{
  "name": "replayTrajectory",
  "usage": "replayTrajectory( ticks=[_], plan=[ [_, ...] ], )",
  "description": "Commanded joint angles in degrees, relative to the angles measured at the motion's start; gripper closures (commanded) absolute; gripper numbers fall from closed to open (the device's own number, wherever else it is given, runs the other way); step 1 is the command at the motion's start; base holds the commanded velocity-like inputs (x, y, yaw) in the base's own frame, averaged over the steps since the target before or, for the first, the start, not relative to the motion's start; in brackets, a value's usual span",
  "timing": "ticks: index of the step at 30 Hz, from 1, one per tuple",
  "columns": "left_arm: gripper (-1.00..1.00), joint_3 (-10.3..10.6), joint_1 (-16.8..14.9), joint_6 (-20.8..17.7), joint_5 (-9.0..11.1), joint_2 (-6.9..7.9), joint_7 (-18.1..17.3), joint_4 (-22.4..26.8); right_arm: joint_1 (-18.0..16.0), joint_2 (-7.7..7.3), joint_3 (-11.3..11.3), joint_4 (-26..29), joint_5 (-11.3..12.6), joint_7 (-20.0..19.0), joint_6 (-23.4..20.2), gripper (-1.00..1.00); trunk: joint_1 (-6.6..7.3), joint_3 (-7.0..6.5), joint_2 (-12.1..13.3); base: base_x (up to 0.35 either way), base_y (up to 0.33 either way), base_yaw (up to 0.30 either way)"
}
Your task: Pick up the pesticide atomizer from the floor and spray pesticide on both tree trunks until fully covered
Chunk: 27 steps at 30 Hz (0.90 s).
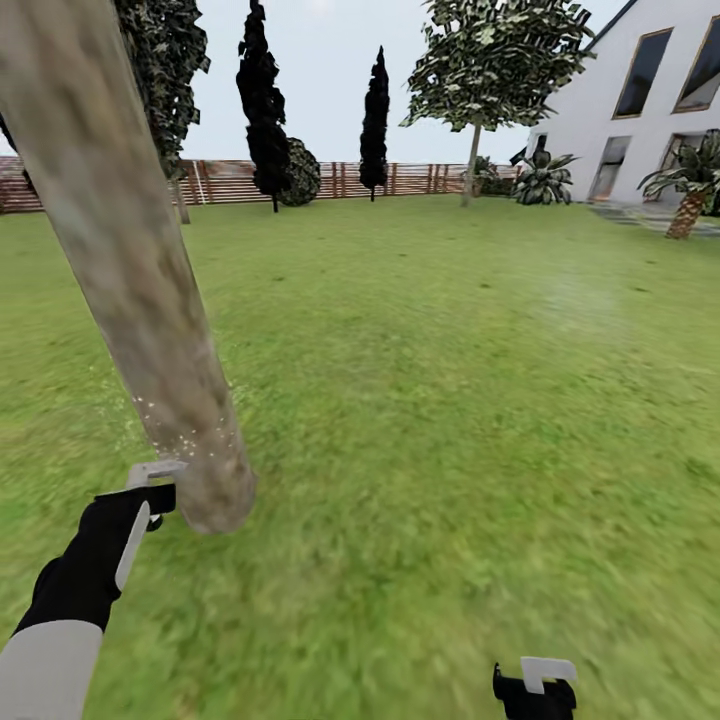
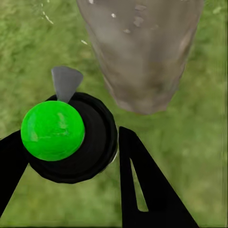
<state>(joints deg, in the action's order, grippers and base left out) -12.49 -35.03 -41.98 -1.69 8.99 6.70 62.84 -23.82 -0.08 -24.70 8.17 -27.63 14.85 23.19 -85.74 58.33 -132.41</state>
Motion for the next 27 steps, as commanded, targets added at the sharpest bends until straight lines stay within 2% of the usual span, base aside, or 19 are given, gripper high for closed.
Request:
replayTrajectory(
  ticks=[1,3,5,10,11,12,15,16,17,19,21,22,23,24,26,27],
  plan=[
    [1.0,1.17,-0.22,-1.22,-0.29,-0.07,0.05,0.0,0.0,0.02,0.0,0.0,0.01,0.0,0.01,-1.0,0.0,0.0,0.0,0.007,-0.272,0.276],
    [1.0,3.67,-2.43,-4.74,-0.21,-0.31,0.12,0.23,0.0,0.02,0.0,0.0,0.03,0.0,0.01,-1.0,0.0,0.0,0.0,0.002,-0.274,0.276],
    [1.0,4.8,-3.93,-6.01,-0.17,-0.36,0.14,0.32,0.0,0.02,0.0,0.0,0.0,0.0,0.0,-1.0,0.0,0.0,0.0,0.0,-0.274,0.276],
    [1.0,5.43,-7.11,-8.88,-0.22,-1.97,0.15,1.41,0.0,0.03,0.0,0.0,0.03,0.0,0.01,-1.0,0.0,0.0,0.0,0.0,-0.274,0.274],
    [1.0,5.43,-7.44,-9.58,-0.34,-1.81,0.15,2.31,0.0,0.02,0.0,0.0,0.02,0.01,0.01,-1.0,0.0,0.0,0.0,0.0,-0.274,0.264],
    [1.0,5.26,-7.63,-11.28,-0.42,-1.3,0.15,2.68,0.0,0.03,0.0,0.0,0.03,0.01,0.01,-1.0,0.0,0.0,0.0,0.0,-0.274,0.262],
    [1.0,4.91,-8.36,-12.98,-0.15,2.37,-0.05,3.78,0.0,0.03,0.0,0.0,0.02,0.0,0.01,-1.0,0.0,0.0,0.0,0.0,-0.274,0.253],
    [1.0,5.34,-8.45,-13.13,-0.14,2.51,-0.07,3.95,0.0,0.03,0.0,0.03,0.03,0.0,0.01,-1.0,0.0,0.0,0.0,0.0,-0.274,0.074],
    [1.0,6.12,-8.49,-13.13,-0.1,2.0,-0.09,4.0,0.0,0.01,0.0,0.03,0.03,0.0,0.01,-1.0,0.0,0.0,0.0,0.031,-0.274,0.038],
    [1.0,9.74,-8.84,-13.14,-0.37,-0.93,0.1,3.99,0.0,-0.04,0.0,0.03,-0.02,0.0,0.01,-1.0,0.0,0.0,0.0,0.091,-0.275,0.015],
    [1.0,11.23,-11.34,-14.97,-0.42,-2.42,0.15,3.96,0.0,-0.09,0.0,0.01,-0.05,0.0,0.01,-1.0,0.0,0.0,0.0,0.13,-0.274,0.003],
    [1.0,11.19,-12.03,-15.4,-0.45,-2.17,0.15,3.96,0.0,-0.09,0.0,0.01,-0.05,0.0,0.0,-1.0,0.0,0.0,0.0,0.152,-0.268,0.0],
    [1.0,10.48,-13.05,-15.7,-0.47,-0.82,0.13,3.96,0.0,-0.09,0.0,0.03,-0.05,0.0,-0.02,-1.0,0.0,0.0,0.0,0.167,-0.257,0.0],
    [1.0,9.31,-13.36,-15.83,-0.36,1.1,0.09,3.96,0.0,-0.09,0.0,0.02,-0.05,0.0,-0.05,-1.0,0.0,0.0,0.0,0.173,-0.251,0.0],
    [1.0,6.65,-13.36,-15.94,-0.25,3.99,-0.05,4.0,0.0,-0.09,0.0,0.02,-0.05,0.04,-0.07,-1.0,0.0,0.0,0.0,0.172,-0.249,0.0],
    [1.0,6.47,-13.09,-15.89,-0.31,4.29,-0.03,4.03,0.0,-0.04,0.0,0.01,-0.04,0.05,-0.07,-1.0,0.0,0.0,0.0,0.074,-0.181,0.121]
  ],
)
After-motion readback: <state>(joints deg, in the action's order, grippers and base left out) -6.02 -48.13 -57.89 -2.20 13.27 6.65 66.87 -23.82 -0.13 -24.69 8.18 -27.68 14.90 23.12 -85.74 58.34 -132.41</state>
